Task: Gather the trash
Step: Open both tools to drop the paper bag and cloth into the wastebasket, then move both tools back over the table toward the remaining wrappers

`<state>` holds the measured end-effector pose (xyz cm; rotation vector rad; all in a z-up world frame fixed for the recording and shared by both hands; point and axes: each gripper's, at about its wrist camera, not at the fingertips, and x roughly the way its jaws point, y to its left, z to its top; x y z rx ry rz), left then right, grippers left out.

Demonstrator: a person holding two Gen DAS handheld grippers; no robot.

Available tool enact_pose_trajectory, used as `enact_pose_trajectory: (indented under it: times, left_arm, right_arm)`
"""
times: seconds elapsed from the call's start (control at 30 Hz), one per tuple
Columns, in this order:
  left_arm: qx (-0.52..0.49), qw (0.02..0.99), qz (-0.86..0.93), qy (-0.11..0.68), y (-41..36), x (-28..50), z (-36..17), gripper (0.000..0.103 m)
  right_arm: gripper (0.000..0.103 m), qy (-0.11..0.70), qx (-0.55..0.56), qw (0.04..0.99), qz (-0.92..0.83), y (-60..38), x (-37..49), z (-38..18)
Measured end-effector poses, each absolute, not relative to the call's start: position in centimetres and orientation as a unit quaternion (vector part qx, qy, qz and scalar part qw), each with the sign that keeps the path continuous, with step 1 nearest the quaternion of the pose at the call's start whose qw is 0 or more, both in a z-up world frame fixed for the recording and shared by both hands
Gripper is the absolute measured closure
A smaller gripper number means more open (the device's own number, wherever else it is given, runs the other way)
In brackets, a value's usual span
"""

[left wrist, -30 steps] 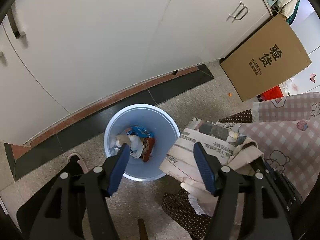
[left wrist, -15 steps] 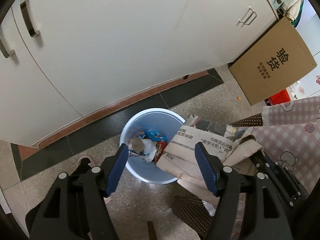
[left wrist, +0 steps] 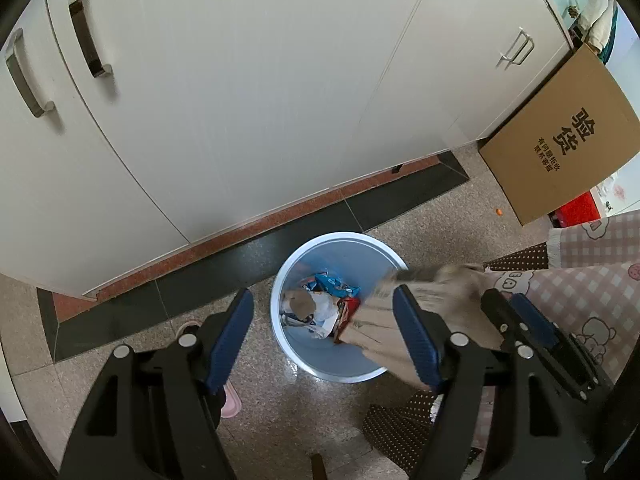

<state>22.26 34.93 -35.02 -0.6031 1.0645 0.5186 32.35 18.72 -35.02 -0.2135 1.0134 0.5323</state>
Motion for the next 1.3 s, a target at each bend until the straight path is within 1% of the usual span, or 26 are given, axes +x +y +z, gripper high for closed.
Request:
enact_pose_trajectory:
  times: [0.2, 0.43, 0.53, 0.7, 0.73, 0.77, 0.87, 1.03, 1.13, 1.3]
  left_arm:
    - [-0.279, 0.793, 0.237, 0.486, 34.4, 21.8, -33.9, 0.032]
    - [-0.272, 0.811, 0.233, 0.463, 32.8, 21.2, -30.7, 0.032]
    - [-0.279, 0.823, 0.237, 0.435, 32.2, 20.2, -28.1, 0.032]
    - [-0.295, 0.852, 0.243, 0.357, 30.9, 17.8, -21.9, 0.032]
    - [-0.295, 0.858, 0.241, 0.343, 30.5, 17.3, -20.7, 0.03]
    - [-0.293, 0.867, 0.239, 0.324, 29.8, 16.7, -19.1, 0.028]
    - [-0.276, 0.887, 0.234, 0.288, 27.6, 15.9, -15.7, 0.026]
    - [-0.246, 0.912, 0.188, 0.268, 22.3, 16.7, -11.3, 0.026]
    - [-0.224, 0.926, 0.133, 0.275, 17.9, 18.4, -9.6, 0.025]
    - [-0.175, 0.937, 0.056, 0.297, 10.0, 21.2, -8.5, 0.025]
  right_arm:
    - [0.058, 0.47, -0.095, 0.839, 0.256, 18.2, 31.8, -33.7]
    - [0.057, 0.443, -0.082, 0.853, 0.265, 16.5, 30.4, -29.8]
    - [0.057, 0.43, -0.072, 0.858, 0.27, 15.4, 29.8, -27.6]
    - [0.057, 0.379, -0.042, 0.875, 0.297, 13.0, 27.6, -21.2]
    - [0.056, 0.364, -0.036, 0.88, 0.302, 12.3, 27.0, -19.7]
    - [0.056, 0.353, -0.031, 0.884, 0.305, 11.6, 26.6, -18.5]
    - [0.054, 0.318, -0.014, 0.897, 0.306, 9.1, 25.1, -14.8]
    - [0.05, 0.278, 0.022, 0.921, 0.272, 2.2, 24.0, -10.2]
    - [0.049, 0.269, 0.042, 0.931, 0.244, -2.2, 23.9, -9.3]
    - [0.048, 0.27, 0.066, 0.945, 0.174, -11.3, 24.9, -9.0]
